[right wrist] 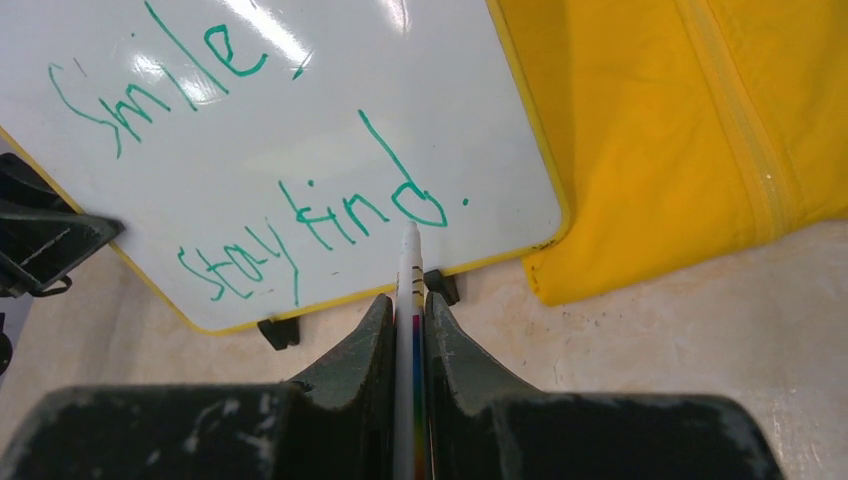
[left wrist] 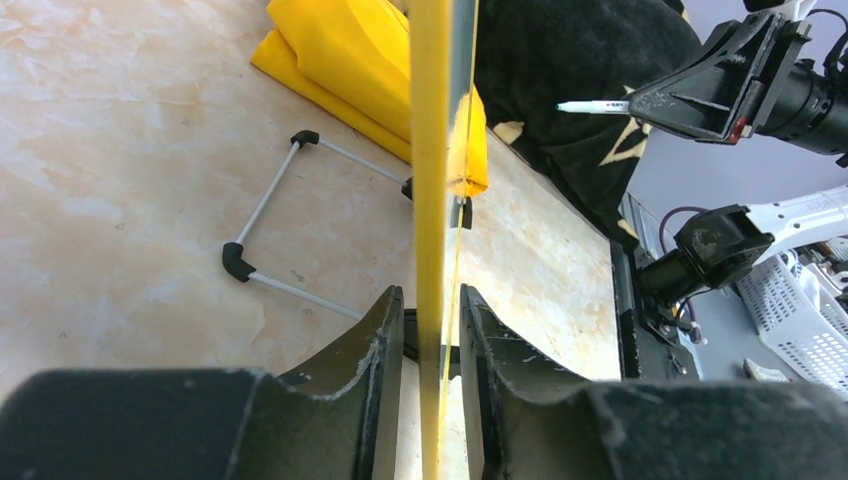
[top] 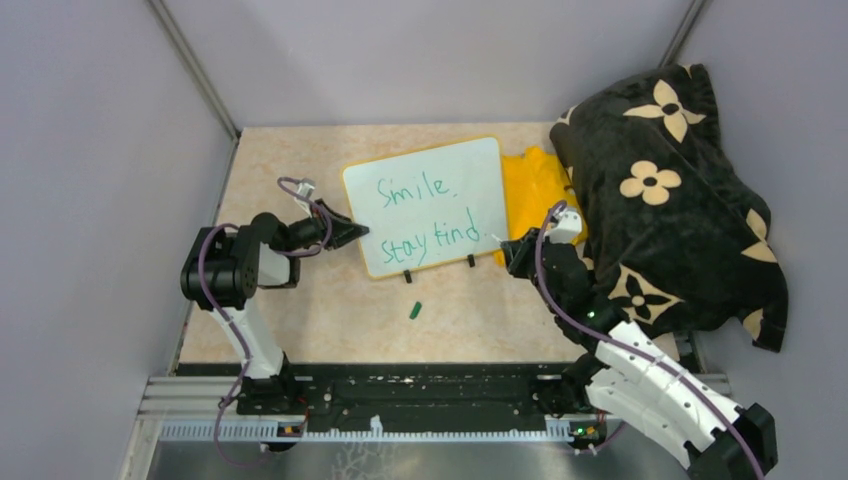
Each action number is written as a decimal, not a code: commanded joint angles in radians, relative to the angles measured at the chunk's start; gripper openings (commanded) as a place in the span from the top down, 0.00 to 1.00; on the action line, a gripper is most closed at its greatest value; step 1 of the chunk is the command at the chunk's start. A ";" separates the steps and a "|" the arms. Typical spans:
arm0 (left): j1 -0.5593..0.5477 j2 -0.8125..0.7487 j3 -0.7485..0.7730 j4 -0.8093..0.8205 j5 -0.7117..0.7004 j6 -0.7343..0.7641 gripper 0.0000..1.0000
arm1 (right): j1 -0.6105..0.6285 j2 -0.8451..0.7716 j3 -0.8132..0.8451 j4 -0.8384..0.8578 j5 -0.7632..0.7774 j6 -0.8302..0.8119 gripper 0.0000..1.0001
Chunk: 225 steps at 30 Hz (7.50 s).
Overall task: Write a sentence on the whiteboard
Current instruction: Write a sentence on the whiteboard, then close the whiteboard marker at the center of the board.
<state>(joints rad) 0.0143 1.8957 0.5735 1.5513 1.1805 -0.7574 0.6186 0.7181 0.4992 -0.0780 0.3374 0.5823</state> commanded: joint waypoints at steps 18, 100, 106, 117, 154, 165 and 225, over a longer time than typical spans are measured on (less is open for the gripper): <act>0.044 -0.296 -0.076 -0.379 -0.108 0.243 0.01 | -0.014 -0.134 0.019 -0.023 -0.061 -0.068 1.00; -0.982 -0.150 0.555 -2.154 -1.287 0.403 0.42 | -0.012 -0.237 -0.057 -0.074 -0.015 -0.110 1.00; -0.982 -0.113 0.559 -2.135 -1.250 0.411 0.44 | -0.012 -0.237 -0.057 -0.075 -0.015 -0.110 1.00; -0.982 -0.066 0.569 -2.123 -1.234 0.408 0.54 | -0.011 -0.235 -0.054 -0.077 -0.015 -0.111 1.00; -0.981 -0.201 0.437 -2.017 -1.243 0.365 1.00 | -0.012 -0.195 -0.016 -0.075 -0.027 -0.117 1.00; -0.819 -0.676 0.349 -1.834 -1.236 0.363 1.00 | -0.011 -0.161 0.065 -0.040 -0.091 -0.128 1.00; -0.567 -1.150 -0.098 -0.667 -1.016 -0.531 1.00 | 0.774 0.177 0.124 0.952 0.105 -0.627 1.00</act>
<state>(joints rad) -0.5583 0.7406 0.4717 0.8288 0.1619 -1.2598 1.3834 0.8829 0.5541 0.8585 0.5045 -0.0731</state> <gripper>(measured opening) 0.026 0.120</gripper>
